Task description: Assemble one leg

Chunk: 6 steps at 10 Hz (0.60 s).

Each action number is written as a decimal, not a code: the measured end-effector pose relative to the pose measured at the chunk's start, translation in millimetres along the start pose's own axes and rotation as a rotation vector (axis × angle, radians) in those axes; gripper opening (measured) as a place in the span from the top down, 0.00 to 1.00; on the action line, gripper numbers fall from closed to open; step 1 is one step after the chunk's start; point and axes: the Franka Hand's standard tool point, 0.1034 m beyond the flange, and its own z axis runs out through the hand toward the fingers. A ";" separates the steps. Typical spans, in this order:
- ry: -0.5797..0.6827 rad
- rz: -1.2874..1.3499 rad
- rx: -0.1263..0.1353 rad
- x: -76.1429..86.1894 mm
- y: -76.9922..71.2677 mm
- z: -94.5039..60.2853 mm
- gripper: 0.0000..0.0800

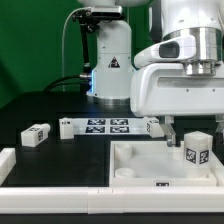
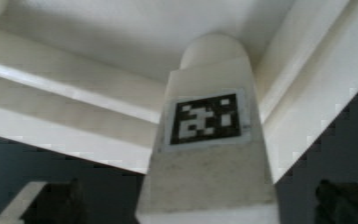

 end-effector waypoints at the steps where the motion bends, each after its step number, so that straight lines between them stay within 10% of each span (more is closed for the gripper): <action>1: 0.000 0.001 -0.001 -0.2 1.0 0.1 0.19; 4: -0.001 0.003 -0.001 -0.7 1.4 0.6 0.64; 6: -0.002 0.030 -0.001 -1.0 1.7 0.8 0.64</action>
Offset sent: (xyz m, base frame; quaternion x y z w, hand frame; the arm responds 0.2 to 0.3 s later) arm 0.0000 0.0000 0.0000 0.0000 0.0000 0.0000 1.0000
